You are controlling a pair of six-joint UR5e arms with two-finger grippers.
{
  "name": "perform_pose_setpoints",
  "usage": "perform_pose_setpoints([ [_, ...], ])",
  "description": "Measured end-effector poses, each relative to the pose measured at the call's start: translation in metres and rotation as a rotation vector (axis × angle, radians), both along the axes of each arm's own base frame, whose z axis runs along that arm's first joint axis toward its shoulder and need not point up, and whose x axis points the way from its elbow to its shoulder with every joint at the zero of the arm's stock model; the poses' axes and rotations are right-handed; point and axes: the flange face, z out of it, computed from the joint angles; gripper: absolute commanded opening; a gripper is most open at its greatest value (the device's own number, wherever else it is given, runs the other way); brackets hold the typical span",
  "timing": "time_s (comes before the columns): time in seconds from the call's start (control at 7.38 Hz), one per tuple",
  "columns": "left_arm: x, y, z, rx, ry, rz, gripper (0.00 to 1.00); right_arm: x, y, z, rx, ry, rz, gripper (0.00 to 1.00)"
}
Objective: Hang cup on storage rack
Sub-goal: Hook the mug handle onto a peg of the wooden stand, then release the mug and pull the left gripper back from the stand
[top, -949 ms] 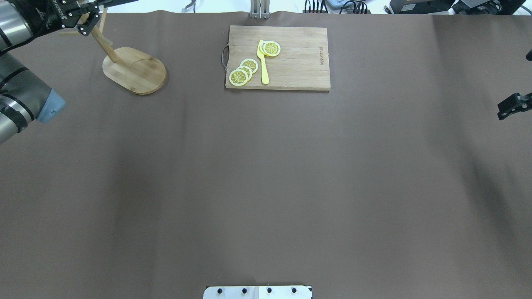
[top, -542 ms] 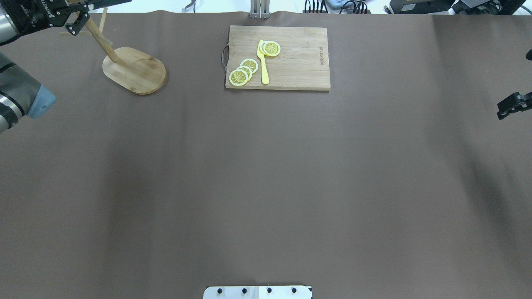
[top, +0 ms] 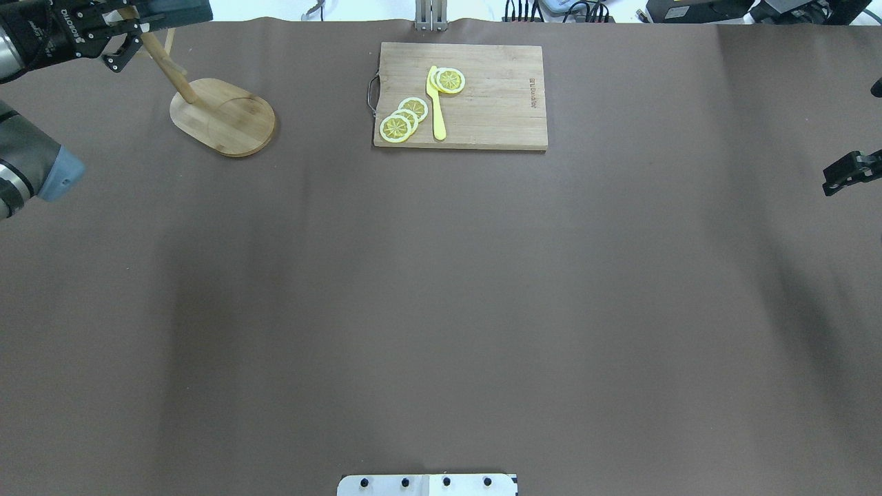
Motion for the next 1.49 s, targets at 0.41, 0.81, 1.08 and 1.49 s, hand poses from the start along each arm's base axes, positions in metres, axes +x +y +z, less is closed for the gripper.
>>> perform_pose_setpoints([
  [0.41, -0.003, 0.0, 0.004, -0.026, 0.018, 0.006, 0.0, -0.001, 0.0, -0.001, 0.002, -0.001, -0.001, 1.0],
  [0.81, -0.009, 0.001, 0.009, -0.039, 0.022, 0.003, 0.13, -0.001, -0.001, -0.004, 0.007, -0.003, -0.001, 1.0],
  [1.08, -0.012, 0.004, 0.015, -0.043, 0.021, 0.0, 0.79, -0.001, -0.001, -0.009, 0.015, -0.008, 0.0, 1.0],
  [1.49, -0.017, 0.006, 0.021, -0.047, 0.015, -0.005, 0.98, 0.001, 0.002, -0.017, 0.028, -0.013, 0.002, 1.0],
])
